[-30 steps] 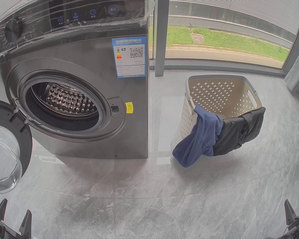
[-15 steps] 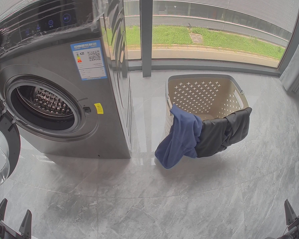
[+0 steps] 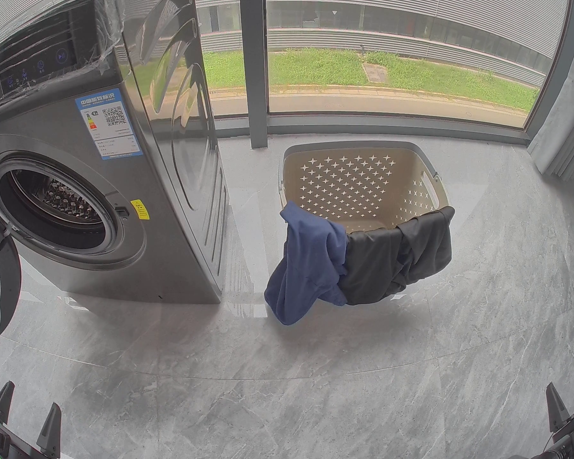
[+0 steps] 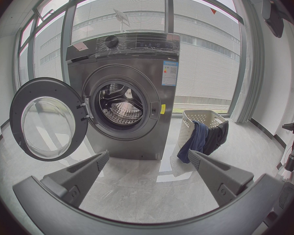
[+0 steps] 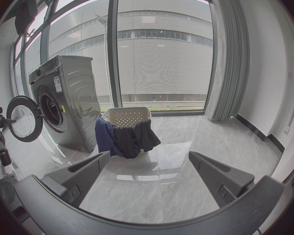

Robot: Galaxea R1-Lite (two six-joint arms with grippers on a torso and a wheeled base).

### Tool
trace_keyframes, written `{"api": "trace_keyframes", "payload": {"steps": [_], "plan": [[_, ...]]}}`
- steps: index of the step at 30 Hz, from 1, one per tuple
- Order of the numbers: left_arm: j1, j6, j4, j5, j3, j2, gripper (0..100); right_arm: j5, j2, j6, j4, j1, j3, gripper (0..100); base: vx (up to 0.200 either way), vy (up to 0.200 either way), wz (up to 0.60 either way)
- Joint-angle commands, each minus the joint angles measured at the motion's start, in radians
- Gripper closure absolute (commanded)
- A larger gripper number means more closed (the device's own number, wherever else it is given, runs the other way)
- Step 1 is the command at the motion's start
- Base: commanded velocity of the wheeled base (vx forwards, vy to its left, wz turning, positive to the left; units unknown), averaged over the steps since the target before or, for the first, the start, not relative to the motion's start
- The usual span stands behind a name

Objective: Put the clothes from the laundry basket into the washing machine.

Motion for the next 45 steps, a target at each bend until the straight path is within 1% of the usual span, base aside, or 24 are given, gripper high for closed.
{"api": "trace_keyframes", "payload": {"steps": [1,16,25,43,45], "plan": [[-0.001,-0.001,0.000,0.001,0.015,-0.015,0,0.000,0.002,0.001,0.000,0.000,0.018,0,0.000,0.000,0.00],[-0.001,-0.002,0.000,0.001,0.015,-0.015,0,0.001,0.002,-0.001,0.000,0.000,0.018,0,0.200,0.000,0.00],[0.001,-0.001,0.000,0.001,0.015,-0.015,0,0.001,0.000,-0.001,0.000,0.000,0.018,0,0.000,0.000,0.00],[0.001,-0.002,0.000,0.001,0.015,-0.015,0,0.001,0.002,-0.001,0.000,0.000,0.018,0,0.000,-0.200,0.00],[0.001,-0.002,0.000,0.001,0.015,-0.015,0,0.001,0.000,-0.001,0.000,0.000,0.018,0,0.000,0.000,0.00]]}}
